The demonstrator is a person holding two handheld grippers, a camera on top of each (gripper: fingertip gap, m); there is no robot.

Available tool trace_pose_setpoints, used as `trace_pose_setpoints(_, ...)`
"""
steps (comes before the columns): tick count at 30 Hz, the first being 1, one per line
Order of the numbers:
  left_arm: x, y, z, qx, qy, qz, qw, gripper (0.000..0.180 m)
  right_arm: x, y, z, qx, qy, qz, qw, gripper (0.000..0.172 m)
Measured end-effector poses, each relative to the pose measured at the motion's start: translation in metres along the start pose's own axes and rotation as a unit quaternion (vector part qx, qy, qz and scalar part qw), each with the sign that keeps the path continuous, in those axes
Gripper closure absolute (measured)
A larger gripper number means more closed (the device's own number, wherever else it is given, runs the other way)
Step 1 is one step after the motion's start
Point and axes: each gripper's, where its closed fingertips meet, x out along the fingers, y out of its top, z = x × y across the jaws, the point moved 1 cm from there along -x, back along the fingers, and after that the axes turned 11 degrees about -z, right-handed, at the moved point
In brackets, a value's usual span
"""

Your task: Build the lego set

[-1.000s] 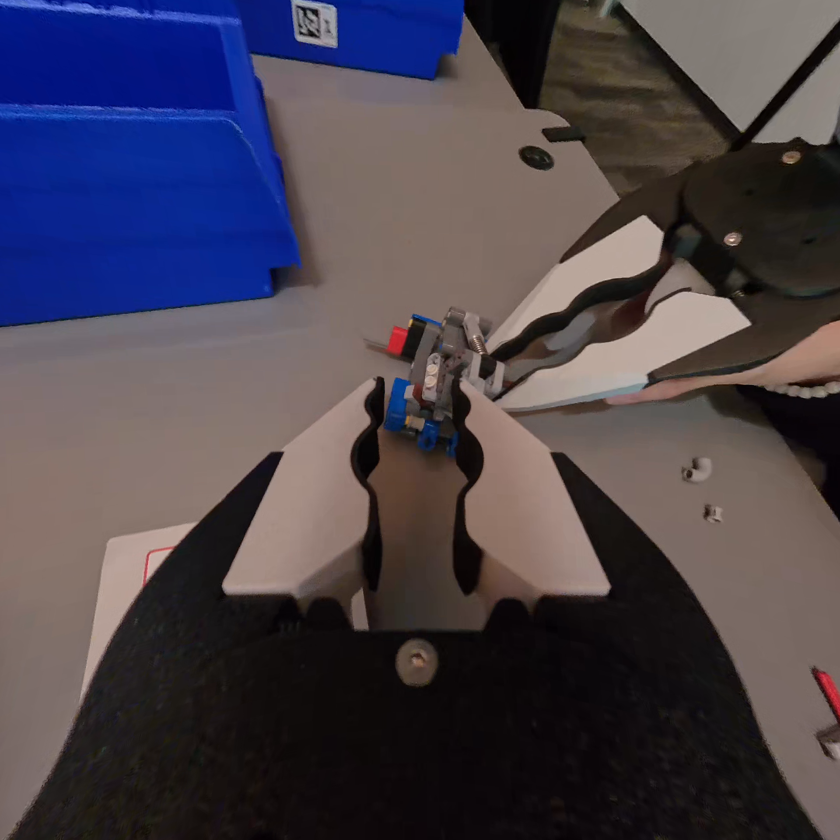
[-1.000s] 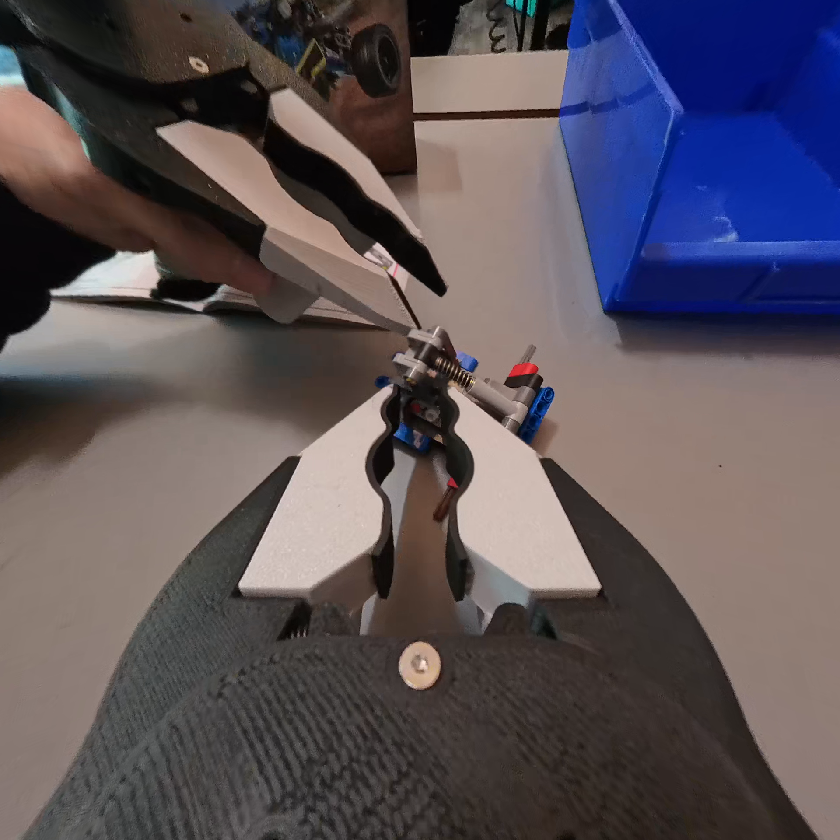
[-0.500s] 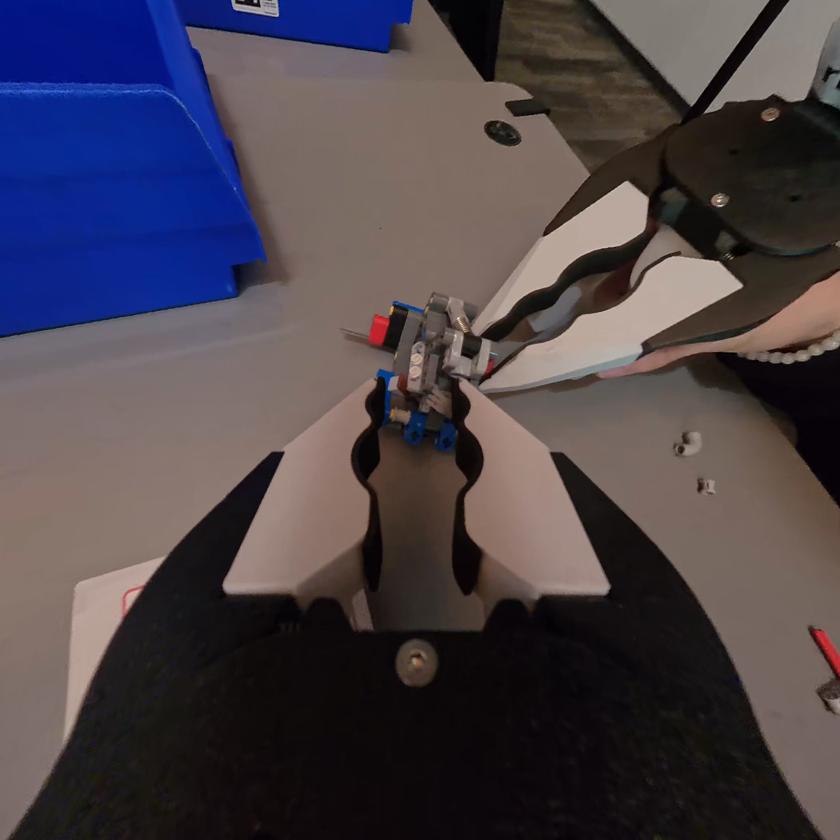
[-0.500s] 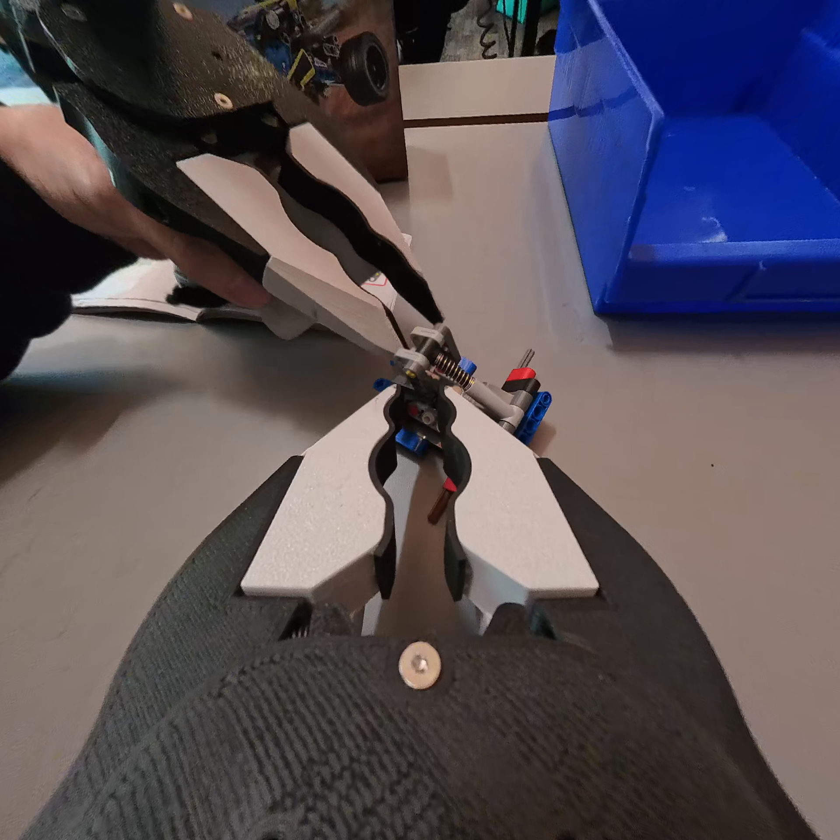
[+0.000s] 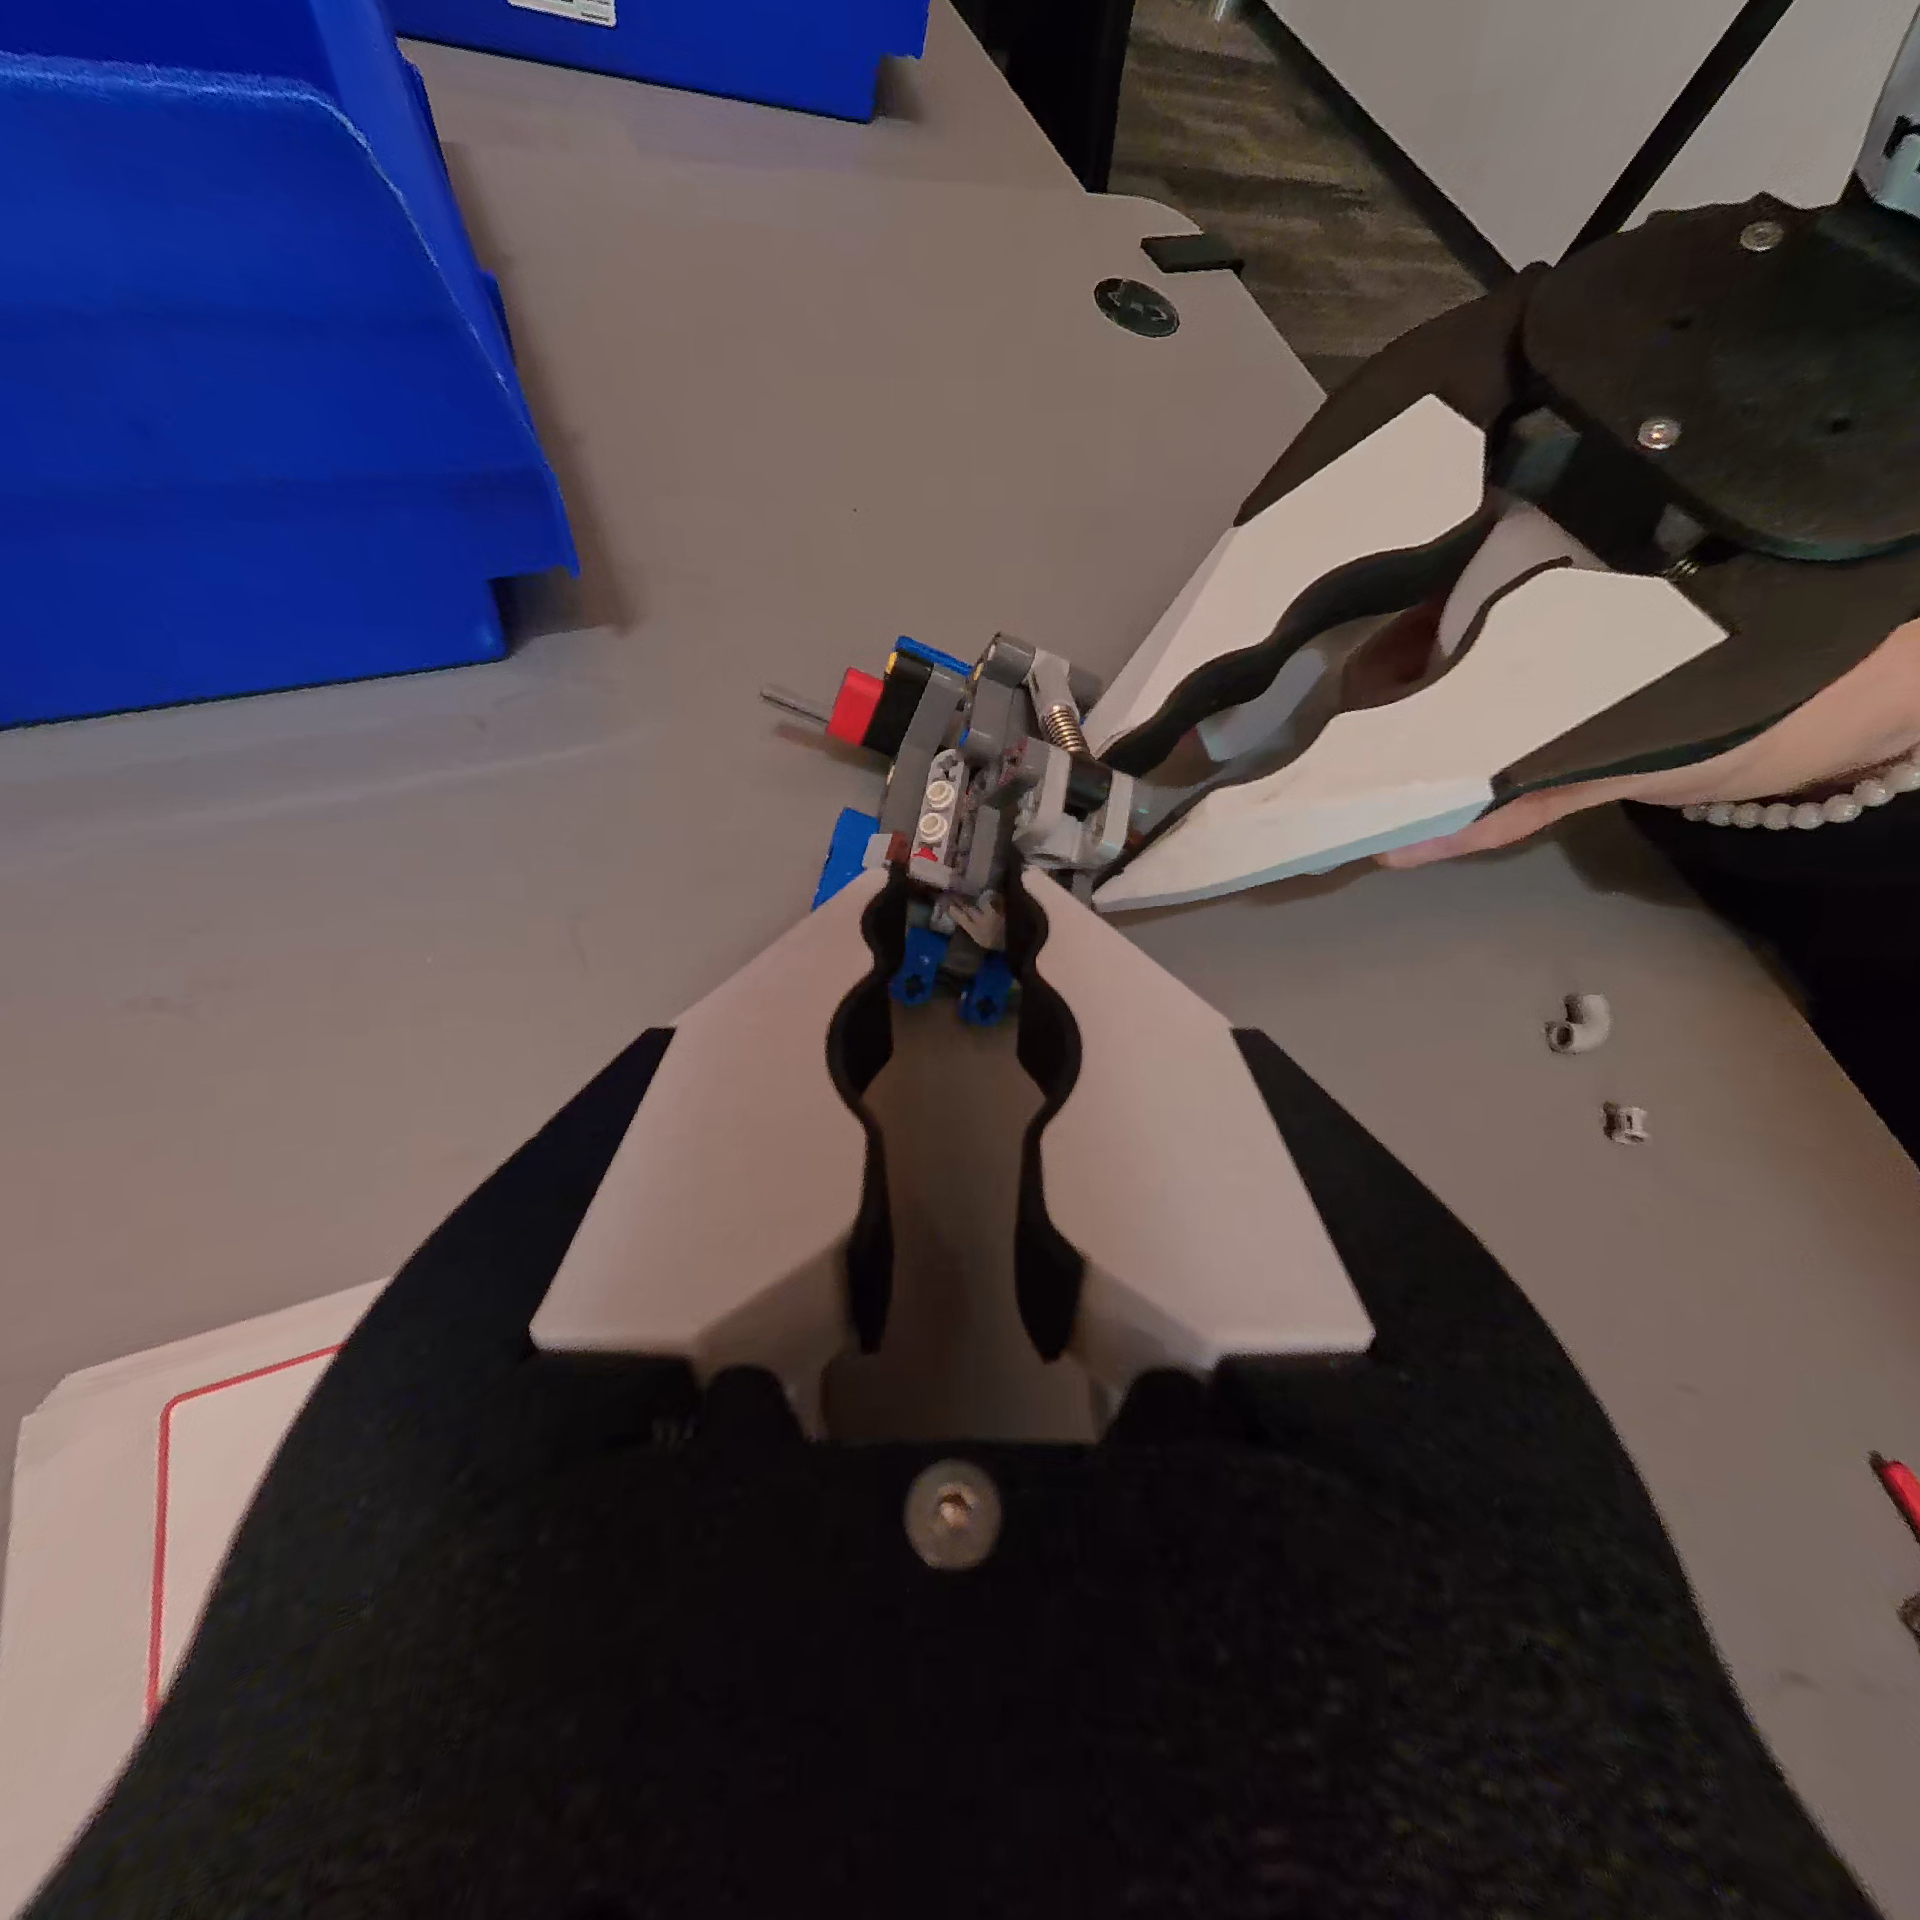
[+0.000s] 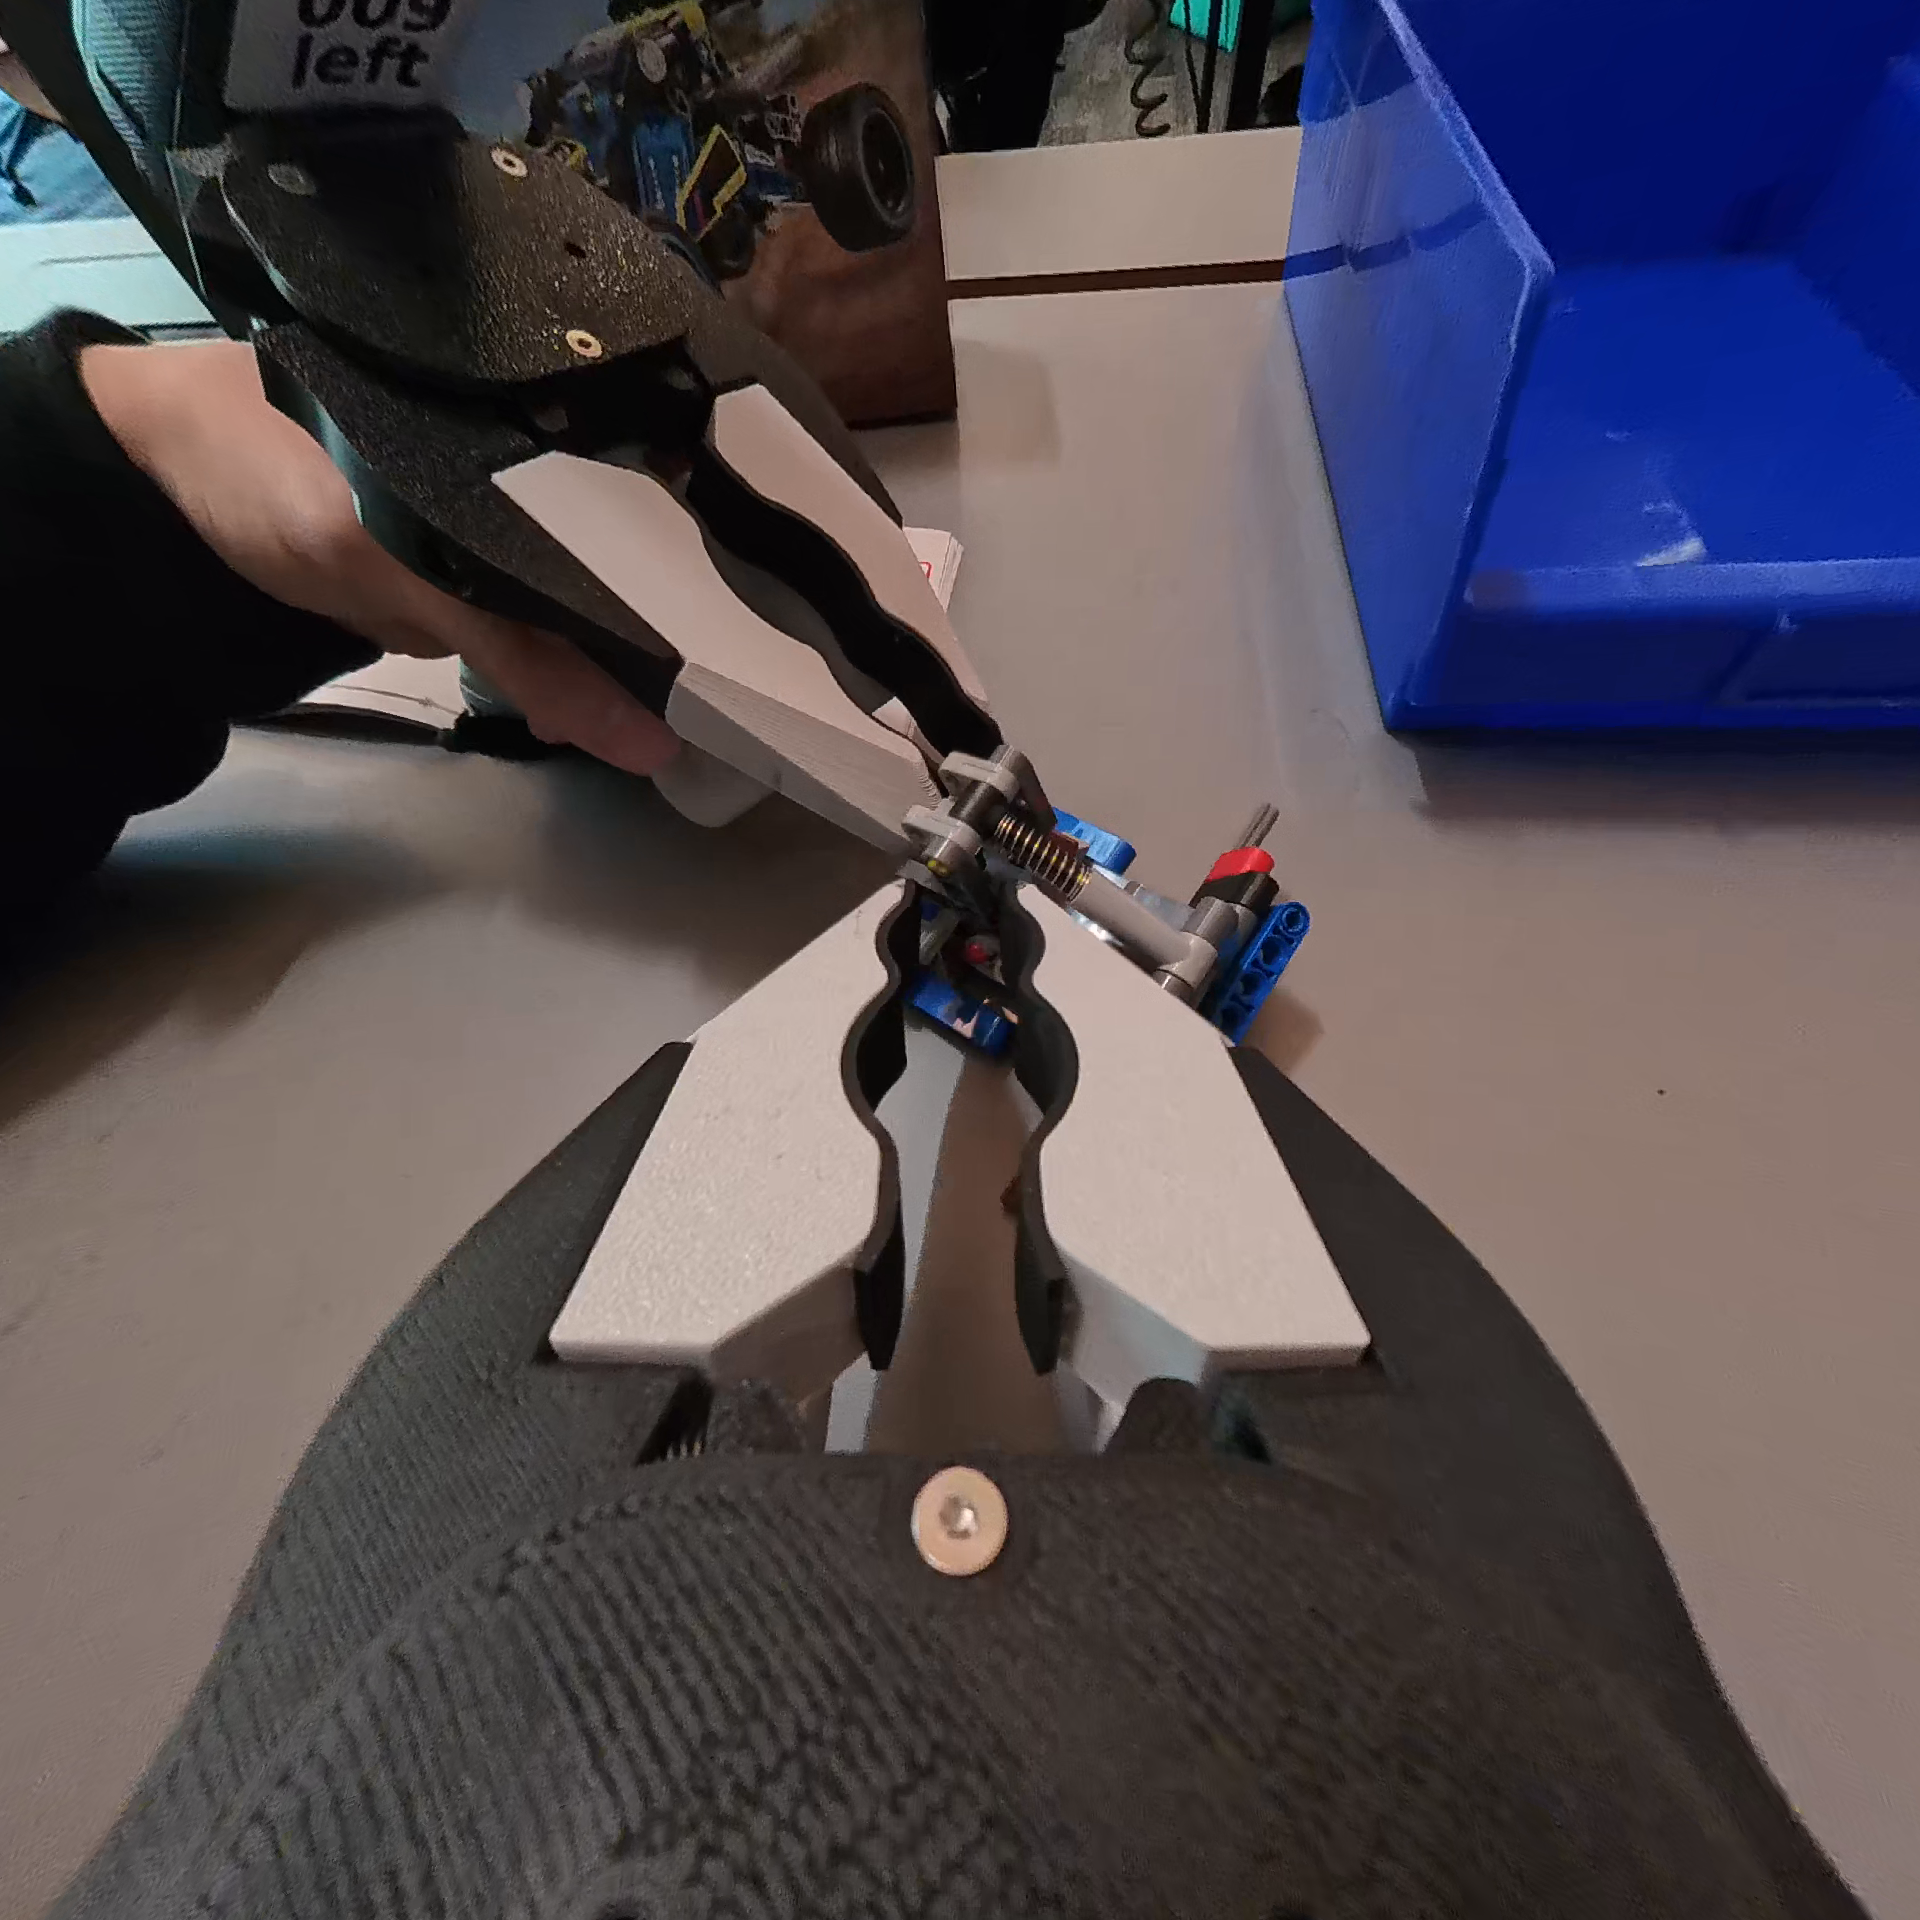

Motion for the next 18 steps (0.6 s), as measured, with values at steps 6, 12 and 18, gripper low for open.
trace_pose_setpoints(6, 0.0003, 0.0012, -0.0001, 0.014, 0.015, 0.0, 1.0, 0.166, -0.0024, -0.0035, 0.0032, -0.031, -0.004, -0.013, 0.999, 0.167)
trace_pose_setpoints(12, 0.0037, 0.0036, 0.0035, 0.015, 0.025, -0.008, 1.0, 0.171, -0.0076, -0.0076, 0.0037, -0.094, 0.001, -0.056, 0.994, 0.167)
trace_pose_setpoints(18, 0.0043, 0.0041, 0.0039, 0.025, 0.038, -0.002, 0.999, 0.171, -0.0084, -0.0092, 0.0051, -0.131, 0.029, -0.06, 0.989, 0.168)
